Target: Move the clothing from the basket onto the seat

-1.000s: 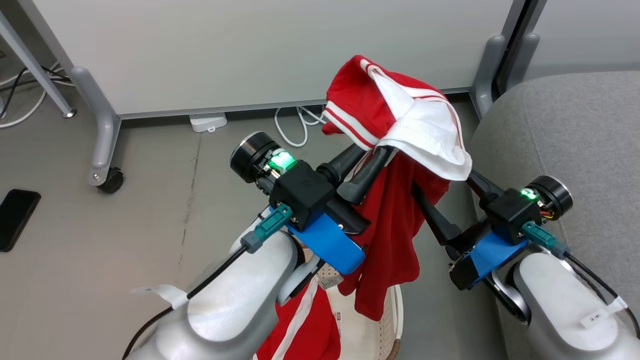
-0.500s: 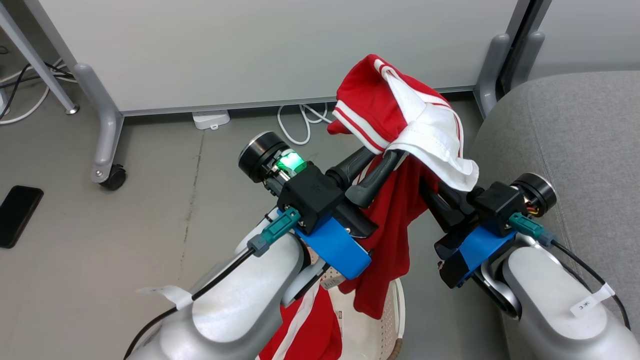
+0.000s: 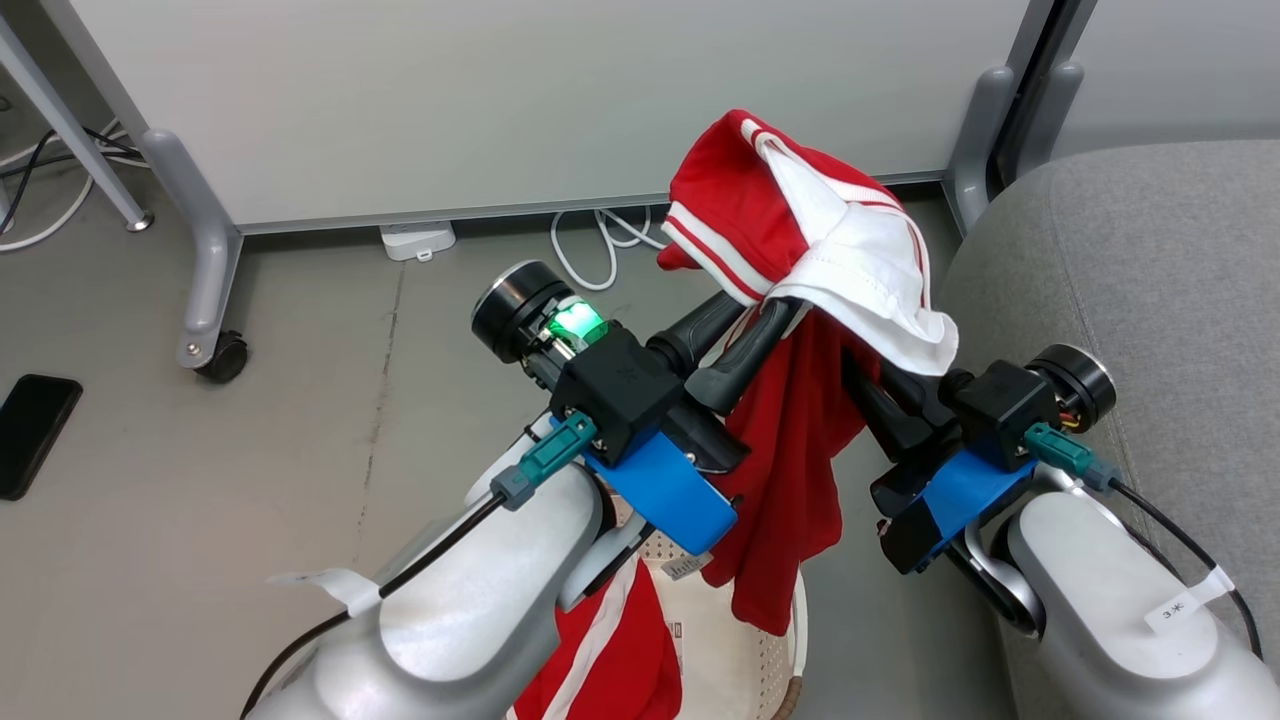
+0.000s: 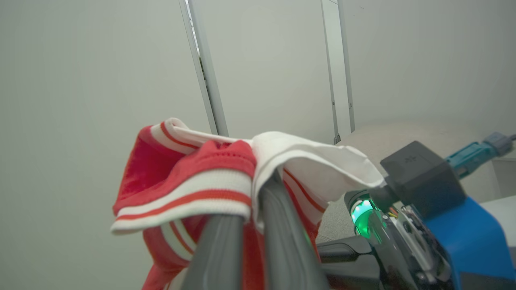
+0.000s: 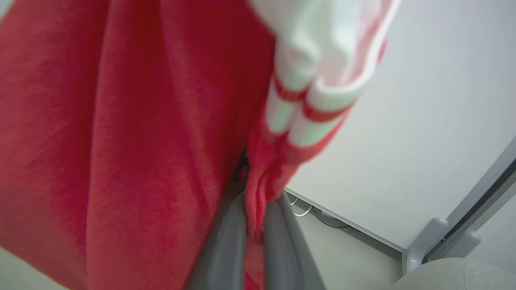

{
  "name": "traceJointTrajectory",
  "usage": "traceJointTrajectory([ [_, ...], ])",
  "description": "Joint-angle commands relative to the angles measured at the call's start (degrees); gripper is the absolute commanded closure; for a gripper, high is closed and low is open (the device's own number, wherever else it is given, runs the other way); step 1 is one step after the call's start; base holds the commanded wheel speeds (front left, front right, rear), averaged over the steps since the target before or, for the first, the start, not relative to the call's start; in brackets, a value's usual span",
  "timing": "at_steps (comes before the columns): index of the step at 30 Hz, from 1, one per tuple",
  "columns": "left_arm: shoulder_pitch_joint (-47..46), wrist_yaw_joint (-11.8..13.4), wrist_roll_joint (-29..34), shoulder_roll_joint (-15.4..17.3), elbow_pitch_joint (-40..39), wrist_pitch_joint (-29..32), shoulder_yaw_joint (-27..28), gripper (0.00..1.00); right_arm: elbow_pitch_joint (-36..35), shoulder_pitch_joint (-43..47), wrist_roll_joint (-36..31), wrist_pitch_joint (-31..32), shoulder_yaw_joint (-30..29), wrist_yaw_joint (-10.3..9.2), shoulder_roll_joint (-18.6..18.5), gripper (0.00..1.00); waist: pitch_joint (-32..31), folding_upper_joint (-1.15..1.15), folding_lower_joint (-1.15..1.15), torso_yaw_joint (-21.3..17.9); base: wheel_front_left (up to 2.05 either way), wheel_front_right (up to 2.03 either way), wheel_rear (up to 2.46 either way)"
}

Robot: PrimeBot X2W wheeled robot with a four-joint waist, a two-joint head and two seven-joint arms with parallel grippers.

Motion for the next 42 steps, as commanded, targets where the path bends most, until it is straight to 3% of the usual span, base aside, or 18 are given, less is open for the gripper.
traceJointTrajectory([
  [1, -0.8, 0.3, -0.3, 0.4, 0.2, -0.4, 0.0, 1.00, -0.3, 0.4, 0.2, -0.2, -0.3, 0.03, 0.1, 1.00, 0.0, 0.00, -0.01, 0.0, 0.00, 0.00, 0.00],
  [10, -0.5, 0.6, -0.8, 0.4, 0.8, 0.1, 0.0, 0.97, -0.6, 1.1, 0.1, -0.2, -1.2, 0.03, 0.4, 1.00, 0.0, 0.00, -0.01, -0.1, 0.00, 0.00, 0.00],
  [11, -0.6, 0.7, -0.7, 0.4, 0.9, 0.2, -0.1, 0.39, -0.7, 1.2, 0.2, -0.2, -1.4, 0.03, 0.3, 1.00, 0.1, 0.00, -0.01, -0.1, 0.00, 0.00, 0.00],
  [12, -0.7, 0.8, -0.7, 0.5, 0.9, 0.2, -0.1, 0.00, -0.8, 1.3, 0.4, -0.2, -1.7, 0.03, 0.3, 1.00, 0.1, 0.00, -0.01, 0.0, 0.00, 0.00, 0.00],
  [25, -0.5, 2.0, -0.7, 1.6, 1.0, 0.4, -0.3, 0.00, -2.5, 3.4, 0.3, -0.2, -7.5, 0.03, 1.2, 1.00, 0.8, 0.00, -0.01, -1.0, 0.00, 0.00, 0.00],
  [42, 2.8, 3.5, -1.1, 5.9, 0.0, 1.0, -0.4, 0.00, -10.9, 11.4, -2.1, -0.2, -22.4, 0.03, 4.2, 1.00, 3.3, 0.00, -0.01, -9.0, 0.00, 0.00, 0.00],
])
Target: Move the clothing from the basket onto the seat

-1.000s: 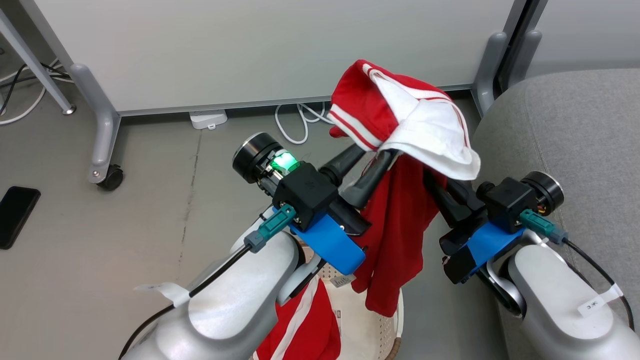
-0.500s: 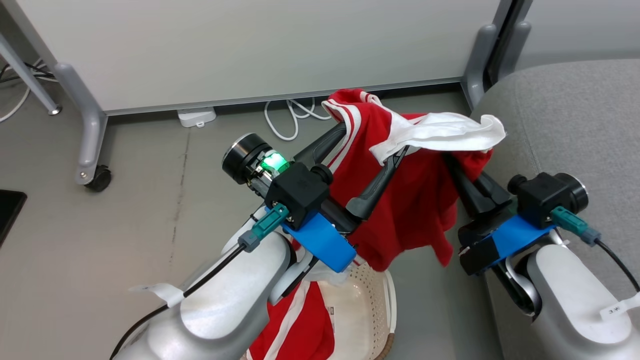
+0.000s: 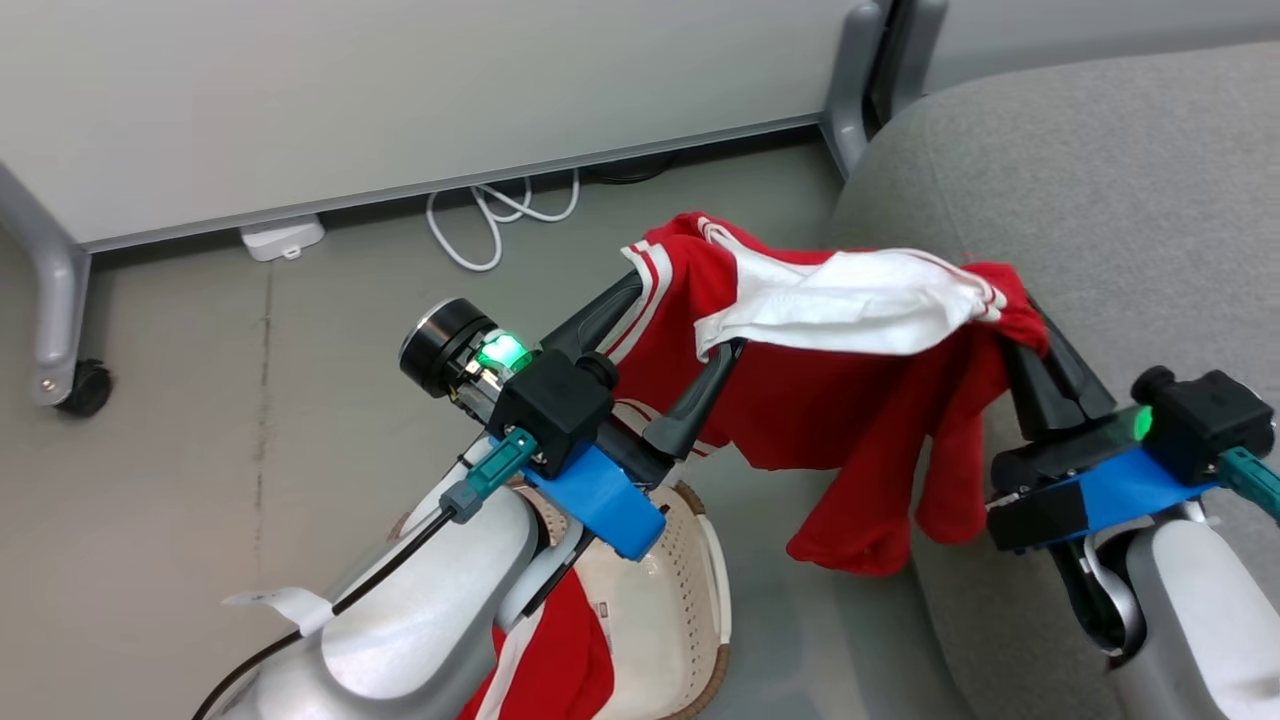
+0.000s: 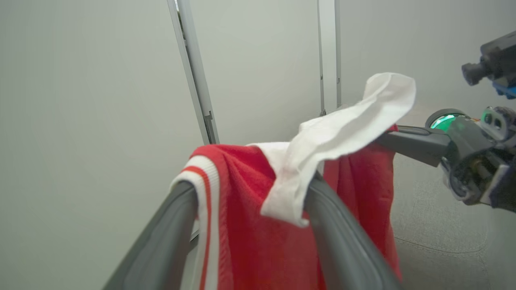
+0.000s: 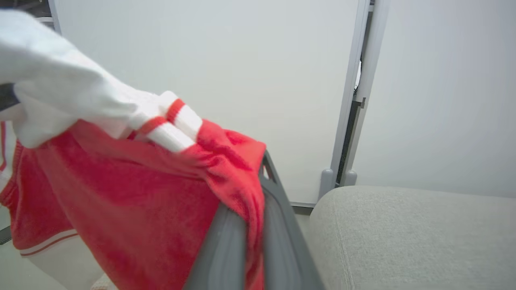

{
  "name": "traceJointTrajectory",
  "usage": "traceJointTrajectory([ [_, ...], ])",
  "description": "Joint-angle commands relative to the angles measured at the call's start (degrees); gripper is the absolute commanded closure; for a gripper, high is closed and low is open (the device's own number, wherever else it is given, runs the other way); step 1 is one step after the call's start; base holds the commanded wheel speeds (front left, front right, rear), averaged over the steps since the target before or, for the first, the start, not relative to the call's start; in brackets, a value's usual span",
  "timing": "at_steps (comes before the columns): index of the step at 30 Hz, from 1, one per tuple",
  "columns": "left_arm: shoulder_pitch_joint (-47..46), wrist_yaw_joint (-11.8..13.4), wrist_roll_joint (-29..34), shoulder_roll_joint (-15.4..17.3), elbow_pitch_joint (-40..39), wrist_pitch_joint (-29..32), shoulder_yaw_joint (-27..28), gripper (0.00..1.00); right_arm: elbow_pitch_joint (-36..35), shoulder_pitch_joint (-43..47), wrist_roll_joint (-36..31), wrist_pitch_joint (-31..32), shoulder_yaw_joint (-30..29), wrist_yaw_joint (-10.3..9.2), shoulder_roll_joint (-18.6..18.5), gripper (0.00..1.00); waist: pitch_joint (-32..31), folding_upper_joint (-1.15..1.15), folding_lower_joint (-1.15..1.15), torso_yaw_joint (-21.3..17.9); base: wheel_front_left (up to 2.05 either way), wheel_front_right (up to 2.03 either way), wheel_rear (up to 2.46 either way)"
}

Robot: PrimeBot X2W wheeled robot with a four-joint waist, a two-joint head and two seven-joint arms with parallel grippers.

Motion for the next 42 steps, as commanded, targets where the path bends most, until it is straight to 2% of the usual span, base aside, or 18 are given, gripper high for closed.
traceJointTrajectory([
  [1, 0.7, 0.4, -0.2, 0.6, -0.3, 0.2, 0.1, 0.00, -0.8, 1.2, -0.3, -0.2, -1.1, 0.03, 0.4, 1.00, 0.4, 0.00, 0.00, -1.3, 0.00, 0.00, 0.00],
  [12, 1.2, 0.6, -0.5, 2.3, -0.8, 0.7, -0.2, 0.00, -4.8, 4.7, -0.7, -0.2, -7.0, 0.03, 2.9, 1.00, 2.1, 0.00, 0.00, -6.8, 0.00, 0.00, 0.00],
  [28, -1.1, 0.4, 0.1, 2.2, -1.1, 0.8, -1.4, 0.00, -7.4, 7.4, -0.8, -0.2, -10.5, 0.03, 6.7, 1.00, 5.2, 0.00, 0.00, -16.3, 0.00, 0.00, 0.00],
  [34, -1.8, 0.4, 0.1, 2.2, -0.6, 0.6, -1.8, 0.00, -7.7, 7.9, -0.7, -0.2, -10.9, 0.03, 7.3, 1.00, 5.5, 0.00, 0.00, -17.7, 0.00, 0.00, 0.00],
  [42, -2.3, 0.8, -0.1, 1.7, -0.1, 0.2, -1.9, 0.00, -8.6, 6.4, -1.5, -0.2, -12.1, 0.03, 7.8, 1.00, 5.8, 0.00, 0.00, -17.3, 0.00, 0.00, 0.00],
])
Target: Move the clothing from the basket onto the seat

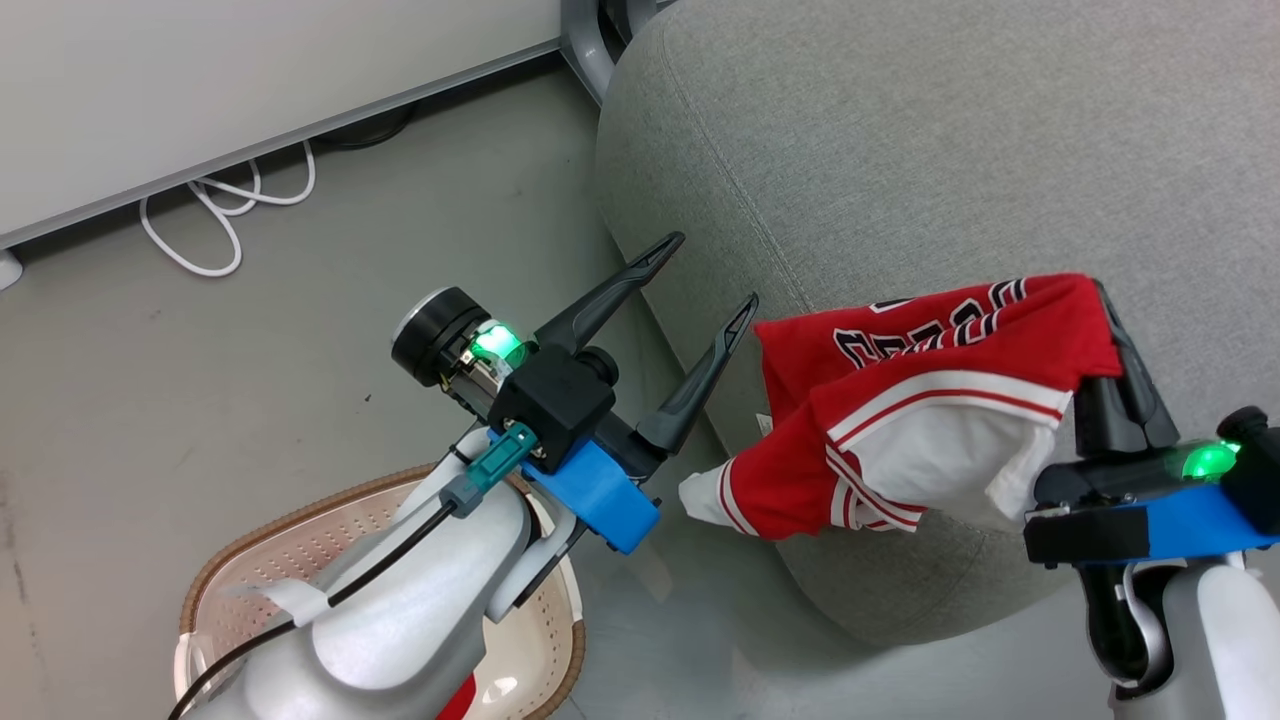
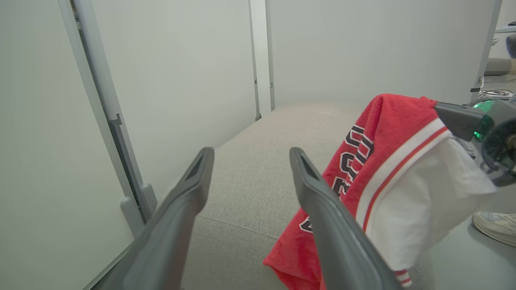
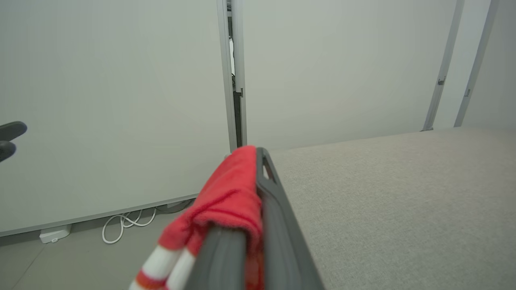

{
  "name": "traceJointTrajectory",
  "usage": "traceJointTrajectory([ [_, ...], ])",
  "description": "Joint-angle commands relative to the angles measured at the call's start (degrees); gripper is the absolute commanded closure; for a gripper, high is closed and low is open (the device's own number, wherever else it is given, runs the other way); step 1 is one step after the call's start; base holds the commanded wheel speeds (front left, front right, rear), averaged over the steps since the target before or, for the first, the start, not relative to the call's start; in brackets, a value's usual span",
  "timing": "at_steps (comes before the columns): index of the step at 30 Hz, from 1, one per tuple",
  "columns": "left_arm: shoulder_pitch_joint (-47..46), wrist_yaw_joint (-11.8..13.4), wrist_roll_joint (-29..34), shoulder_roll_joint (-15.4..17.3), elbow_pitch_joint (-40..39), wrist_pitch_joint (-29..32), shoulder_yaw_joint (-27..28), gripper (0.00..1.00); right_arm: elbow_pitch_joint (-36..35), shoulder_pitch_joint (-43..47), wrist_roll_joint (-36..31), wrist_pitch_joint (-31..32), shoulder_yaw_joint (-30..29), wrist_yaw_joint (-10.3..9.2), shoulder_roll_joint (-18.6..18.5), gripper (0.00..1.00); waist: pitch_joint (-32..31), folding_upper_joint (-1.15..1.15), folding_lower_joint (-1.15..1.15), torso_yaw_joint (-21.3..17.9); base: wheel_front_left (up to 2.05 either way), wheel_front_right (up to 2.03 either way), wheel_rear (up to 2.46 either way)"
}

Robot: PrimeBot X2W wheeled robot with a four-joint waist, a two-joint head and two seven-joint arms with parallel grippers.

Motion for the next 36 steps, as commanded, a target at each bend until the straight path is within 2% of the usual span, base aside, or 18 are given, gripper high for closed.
traceJointTrajectory([
  [1, -0.9, 0.6, 0.1, 0.0, 0.1, -0.3, 0.3, 0.00, -0.8, -1.6, -0.3, -0.2, -0.8, 0.03, 0.4, 1.00, 0.4, 0.00, 0.00, 0.1, 0.00, 0.00, 0.00],
  [5, -1.3, 1.0, 0.6, 0.5, -0.1, -0.5, 0.5, 0.00, -1.9, -5.5, 0.3, -0.2, -1.7, 0.03, 0.2, 1.00, 1.5, 0.00, 0.00, 0.2, 0.00, 0.00, 0.00],
  [12, -2.9, 1.9, 1.3, 1.0, -1.1, -0.3, 0.8, 0.00, -3.8, -15.2, 0.0, -0.2, -5.3, 0.03, -2.2, 1.00, 4.8, 0.00, 0.00, 0.9, 0.00, 0.00, 0.00],
  [18, -7.1, 1.7, 2.8, 0.9, -2.5, 0.6, 0.6, 0.00, -3.0, -29.3, 0.0, -0.2, -12.6, 0.03, -9.0, 1.00, 11.3, 0.00, 0.00, 3.6, 0.00, 0.00, 0.00],
  [19, -7.1, 1.7, 2.8, 0.9, -2.5, 0.6, 0.6, 0.00, -3.0, -29.3, 0.0, -0.2, -12.6, 0.03, -9.0, 1.00, 11.3, 0.00, 0.00, 3.6, 0.00, 0.00, 0.00],
  [25, -11.4, 1.4, 4.6, 1.0, -3.9, 2.3, 0.1, 0.00, 2.9, -41.4, 0.5, -0.2, -17.8, 0.02, -19.3, 1.00, 18.7, 0.00, 0.00, 5.8, 0.00, 0.00, 0.00],
  [29, -13.3, 1.3, 5.5, 1.7, -4.6, 3.2, -0.1, 0.00, 8.5, -47.3, 2.2, -0.2, -20.4, 0.03, -23.9, 1.00, 23.1, 0.00, 0.00, 6.5, 0.00, 0.00, 0.00],
  [32, -14.3, 1.2, 6.1, 2.2, -5.3, 3.7, -0.3, 0.00, 11.7, -50.2, 2.0, -0.2, -20.2, 0.03, -25.4, 1.00, 25.8, 0.00, 0.00, 6.8, 0.00, 0.00, 0.00],
  [36, -15.4, 1.2, 6.8, 2.6, -6.2, 4.5, -0.6, 0.00, 16.1, -50.7, 1.7, -0.2, -19.2, 0.03, -24.1, 1.00, 28.6, 0.00, 0.00, 6.7, 0.00, 0.00, 0.00],
])
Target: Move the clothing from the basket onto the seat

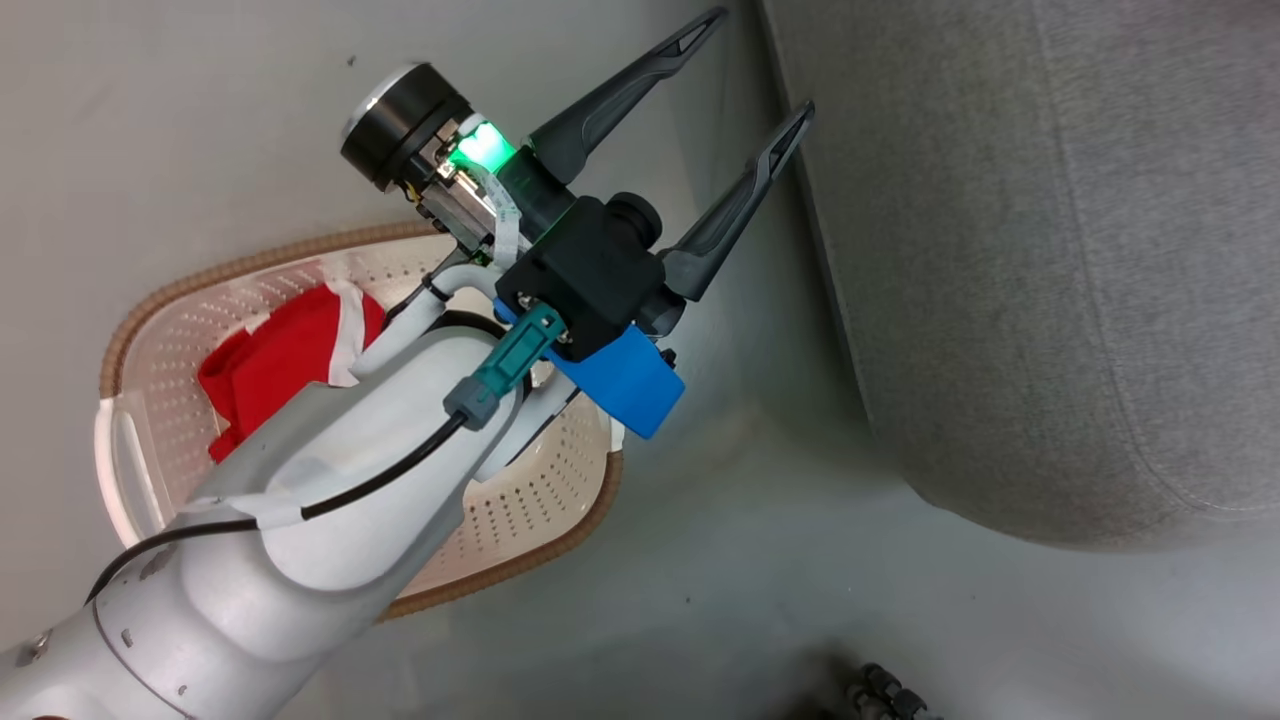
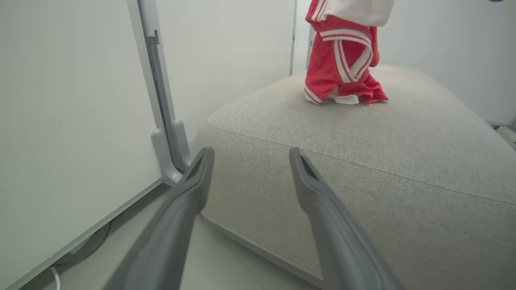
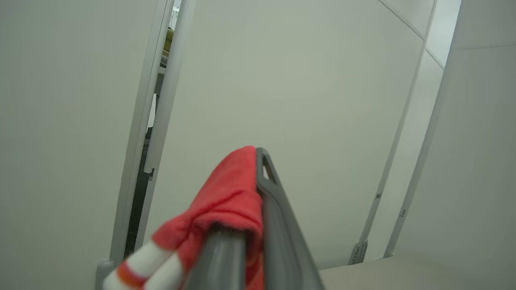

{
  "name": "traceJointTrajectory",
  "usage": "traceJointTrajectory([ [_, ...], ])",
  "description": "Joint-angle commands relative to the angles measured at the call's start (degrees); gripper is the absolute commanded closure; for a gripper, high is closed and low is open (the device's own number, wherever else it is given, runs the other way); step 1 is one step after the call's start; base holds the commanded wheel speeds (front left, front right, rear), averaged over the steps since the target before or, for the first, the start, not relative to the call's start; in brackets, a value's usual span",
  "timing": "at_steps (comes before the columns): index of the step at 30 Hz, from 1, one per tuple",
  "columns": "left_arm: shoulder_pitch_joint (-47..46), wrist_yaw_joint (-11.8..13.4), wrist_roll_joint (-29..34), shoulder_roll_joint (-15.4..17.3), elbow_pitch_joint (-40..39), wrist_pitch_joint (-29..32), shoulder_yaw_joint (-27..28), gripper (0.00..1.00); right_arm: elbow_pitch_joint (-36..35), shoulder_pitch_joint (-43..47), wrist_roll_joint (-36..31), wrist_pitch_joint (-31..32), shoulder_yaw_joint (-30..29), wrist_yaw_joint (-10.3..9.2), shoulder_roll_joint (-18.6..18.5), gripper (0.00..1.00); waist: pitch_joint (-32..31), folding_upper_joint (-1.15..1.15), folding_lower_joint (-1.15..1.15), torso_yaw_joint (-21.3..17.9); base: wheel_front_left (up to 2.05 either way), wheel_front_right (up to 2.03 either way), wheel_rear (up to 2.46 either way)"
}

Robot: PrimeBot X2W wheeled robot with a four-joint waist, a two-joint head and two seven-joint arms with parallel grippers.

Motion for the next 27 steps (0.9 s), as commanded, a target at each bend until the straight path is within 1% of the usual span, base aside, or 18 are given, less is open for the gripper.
traceJointTrajectory([
  [1, -1.2, -0.1, 0.4, 0.0, -0.5, 0.2, -0.2, 0.00, 1.2, 0.2, -0.4, -0.2, 0.3, 0.03, 0.8, 1.00, 2.5, 0.00, -0.01, 0.4, 0.00, 0.00, 0.00],
  [4, -2.0, -0.3, 1.0, -0.2, -1.0, 0.0, -0.6, 0.00, 4.1, 2.6, -1.0, -0.2, 0.6, 0.02, 2.4, 1.00, 3.7, 0.00, -0.01, 0.6, 0.00, 0.00, 0.00],
  [8, -2.7, -0.1, 1.4, -0.4, -1.1, -0.3, -1.0, 0.00, 7.8, 5.5, 0.0, -0.2, -0.2, 0.02, 4.8, 1.00, 4.3, 0.00, -0.01, 0.9, 0.00, 0.00, 0.00],
  [13, -2.7, 0.1, 1.5, -0.4, -0.7, -0.8, -1.3, 0.00, 12.2, 10.1, 1.2, -0.2, 1.1, 0.03, 7.8, 1.00, 4.3, 0.00, -0.01, 0.8, 0.00, 0.00, 0.00],
  [19, -2.0, 0.5, 1.0, 0.0, 0.0, -1.2, -1.6, 0.00, 14.9, 14.6, 2.8, -0.2, 2.1, 0.02, 10.6, 1.00, 3.7, 0.00, -0.01, 0.5, 0.00, 0.00, 0.00],
  [22, -1.8, 0.6, 0.7, 0.2, 0.1, -1.3, -1.4, 0.00, 16.3, 15.8, 3.1, -0.2, 3.0, 0.03, 11.3, 1.00, 3.0, 0.00, -0.01, 0.2, 0.00, 0.00, 0.00],
  [23, -1.8, 0.7, 0.7, 0.3, 0.2, -1.5, -1.4, 0.00, 16.4, 16.1, 3.2, -0.2, 3.0, 0.02, 11.3, 0.62, 2.7, 0.00, -0.01, 0.1, 0.00, 0.00, 0.00],
  [24, -1.6, 0.7, 0.6, 0.3, 0.3, -1.7, -1.4, 0.00, 16.5, 16.6, 3.3, -0.2, 3.1, 0.02, 11.5, 0.00, 2.2, 0.00, -0.01, 0.0, 0.00, 0.00, 0.00],
  [27, -0.9, 1.1, 0.1, 0.1, 0.8, -2.3, -1.4, 0.00, 16.3, 18.6, 3.6, -0.2, 3.2, 0.02, 11.9, 0.00, 0.4, 0.00, -0.01, -0.2, 0.00, 0.00, 0.00],
])
